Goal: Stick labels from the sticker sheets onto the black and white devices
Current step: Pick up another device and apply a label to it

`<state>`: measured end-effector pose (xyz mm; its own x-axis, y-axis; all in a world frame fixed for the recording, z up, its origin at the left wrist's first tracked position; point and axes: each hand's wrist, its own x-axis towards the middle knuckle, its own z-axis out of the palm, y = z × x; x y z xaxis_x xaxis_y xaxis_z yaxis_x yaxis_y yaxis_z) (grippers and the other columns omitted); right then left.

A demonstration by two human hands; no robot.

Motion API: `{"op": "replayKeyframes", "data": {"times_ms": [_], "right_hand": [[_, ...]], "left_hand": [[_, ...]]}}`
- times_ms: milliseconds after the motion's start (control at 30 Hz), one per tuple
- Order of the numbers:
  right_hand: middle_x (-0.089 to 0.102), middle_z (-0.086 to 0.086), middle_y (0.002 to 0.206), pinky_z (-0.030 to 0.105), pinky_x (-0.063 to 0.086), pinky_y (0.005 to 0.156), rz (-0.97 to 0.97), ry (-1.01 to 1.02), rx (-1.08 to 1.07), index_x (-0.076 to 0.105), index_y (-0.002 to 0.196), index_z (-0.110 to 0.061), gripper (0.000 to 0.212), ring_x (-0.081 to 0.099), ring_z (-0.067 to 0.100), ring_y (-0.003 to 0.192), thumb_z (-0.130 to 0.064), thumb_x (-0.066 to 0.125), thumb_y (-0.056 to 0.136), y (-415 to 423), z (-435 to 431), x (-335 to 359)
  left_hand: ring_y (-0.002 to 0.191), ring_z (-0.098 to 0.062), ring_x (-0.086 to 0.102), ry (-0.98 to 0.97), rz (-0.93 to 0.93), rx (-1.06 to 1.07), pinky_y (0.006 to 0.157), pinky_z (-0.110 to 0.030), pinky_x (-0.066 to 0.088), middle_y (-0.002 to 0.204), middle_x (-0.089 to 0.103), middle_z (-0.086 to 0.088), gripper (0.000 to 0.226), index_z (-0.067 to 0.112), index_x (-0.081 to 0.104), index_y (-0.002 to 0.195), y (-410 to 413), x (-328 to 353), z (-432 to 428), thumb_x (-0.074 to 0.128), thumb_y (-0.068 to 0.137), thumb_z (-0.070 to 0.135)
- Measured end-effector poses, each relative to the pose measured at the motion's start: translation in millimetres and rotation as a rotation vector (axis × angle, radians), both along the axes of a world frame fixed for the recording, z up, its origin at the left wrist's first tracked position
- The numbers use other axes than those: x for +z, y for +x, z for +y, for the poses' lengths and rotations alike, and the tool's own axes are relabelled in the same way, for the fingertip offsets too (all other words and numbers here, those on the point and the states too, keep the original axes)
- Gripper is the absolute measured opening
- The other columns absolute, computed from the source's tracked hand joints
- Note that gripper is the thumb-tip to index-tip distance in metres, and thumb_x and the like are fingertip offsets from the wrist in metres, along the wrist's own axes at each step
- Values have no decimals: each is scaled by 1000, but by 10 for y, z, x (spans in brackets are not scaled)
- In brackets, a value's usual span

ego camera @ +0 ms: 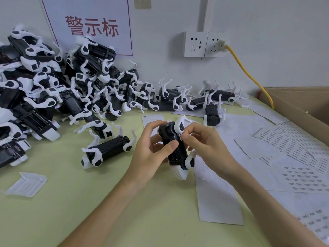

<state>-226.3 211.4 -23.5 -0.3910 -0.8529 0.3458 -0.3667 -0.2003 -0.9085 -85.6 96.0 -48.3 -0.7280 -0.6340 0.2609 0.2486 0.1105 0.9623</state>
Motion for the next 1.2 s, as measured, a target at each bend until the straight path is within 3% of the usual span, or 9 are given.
{"op": "replayKeyframes", "data": {"times_ms": [100,267,500,600,700,800,900,1033,1200], "right_hand": [[61,-7,71,33,48,69,13,12,-25,63,87,-7,15,59,11,69,-11,61,101,-1,7,-5],[62,-5,71,33,48,69,7,27,-45,62,86,-6,15,59,13,70,-10,62,101,21,12,6],[66,-2,71,24,48,64,-59,48,-39,60,79,-4,19,60,13,67,-10,67,96,9,21,26],[66,7,70,16,46,57,-136,17,-69,57,73,-4,29,63,13,64,-19,77,88,11,26,37],[64,6,66,14,44,51,-199,-2,-103,56,69,-10,33,63,12,60,-31,80,76,10,27,41],[65,6,72,21,48,58,-222,-1,-36,67,76,-16,23,61,19,66,-33,79,84,24,11,16],[66,10,80,30,53,68,-326,-30,27,69,81,-13,18,62,23,68,-29,73,91,21,4,16],[65,16,87,38,53,76,-325,-22,37,68,86,-10,13,59,30,75,-23,72,86,0,8,11],[65,12,84,30,53,68,-316,-13,98,66,87,-6,15,59,26,72,-19,71,85,6,21,22]], "left_hand": [[99,-34,71,1,-2,-1,78,-46,64,111,75,-1,44,39,59,118,-3,-3,-3,79,81,28],[93,-28,73,9,-3,-4,73,-36,61,110,75,-3,44,39,59,118,3,-6,-2,79,81,26],[89,-23,73,16,0,-18,72,-31,59,109,74,-7,45,38,60,118,21,9,-3,80,80,23],[96,-29,73,36,7,-31,75,-38,61,112,74,-8,45,36,59,120,28,29,-5,79,81,24],[103,-34,72,45,14,-56,81,-48,63,117,73,-8,44,32,59,123,41,69,-1,76,83,26],[108,-40,70,76,8,-92,83,-51,62,118,74,-9,40,30,60,125,57,93,6,72,86,28],[112,-37,69,111,-8,-131,78,-45,61,119,74,-11,40,30,60,127,64,107,19,69,88,30],[116,-36,68,106,-12,-177,80,-42,60,123,72,-10,40,32,60,131,63,111,38,67,91,32],[113,-34,70,83,-46,-254,80,-38,59,122,72,-10,37,32,57,135,101,131,30,59,98,31]]}}
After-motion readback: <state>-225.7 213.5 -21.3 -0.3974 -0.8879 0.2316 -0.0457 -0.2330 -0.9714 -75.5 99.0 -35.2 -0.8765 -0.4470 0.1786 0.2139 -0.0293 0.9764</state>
